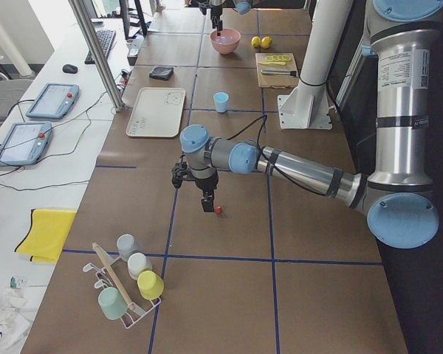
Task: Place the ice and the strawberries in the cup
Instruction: 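Lower the right gripper into the bowl to grasp a third ice cube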
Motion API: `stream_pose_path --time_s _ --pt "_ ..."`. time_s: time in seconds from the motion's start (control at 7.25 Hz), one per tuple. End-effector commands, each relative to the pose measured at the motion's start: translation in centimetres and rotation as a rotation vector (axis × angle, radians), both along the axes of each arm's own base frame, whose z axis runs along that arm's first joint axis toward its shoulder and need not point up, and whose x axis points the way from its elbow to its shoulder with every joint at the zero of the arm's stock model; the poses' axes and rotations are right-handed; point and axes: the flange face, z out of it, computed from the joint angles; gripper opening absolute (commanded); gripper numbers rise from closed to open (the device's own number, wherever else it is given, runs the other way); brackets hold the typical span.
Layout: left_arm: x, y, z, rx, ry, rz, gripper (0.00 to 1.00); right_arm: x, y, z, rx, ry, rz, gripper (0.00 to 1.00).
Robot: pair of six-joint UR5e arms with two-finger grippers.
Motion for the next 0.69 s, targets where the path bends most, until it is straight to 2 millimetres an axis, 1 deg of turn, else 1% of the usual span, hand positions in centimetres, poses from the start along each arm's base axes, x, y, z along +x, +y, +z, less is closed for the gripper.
stream_pose_path --time_s 0.0,0.28,0.41,0.55 --pt "0.0 0.0 0.0 0.001 0.000 0.000 1.00 -2.0 1.2 0.4 -0.011 0.004 -0.046 0.99" --pt "0.0 0.0 0.0 -0.001 0.001 -0.001 1.00 -2.9 1.8 1.0 -0.044 0.012 -0.046 0.99" --pt "0.0 0.0 -0.1 0.001 0.002 -0.001 1.00 -2.8 1.9 1.1 -0.046 0.015 -0.045 0.96" --pt "0.0 0.0 -0.1 0.002 0.001 -0.001 1.00 -2.6 2.2 1.5 -0.053 0.019 -0.046 0.91"
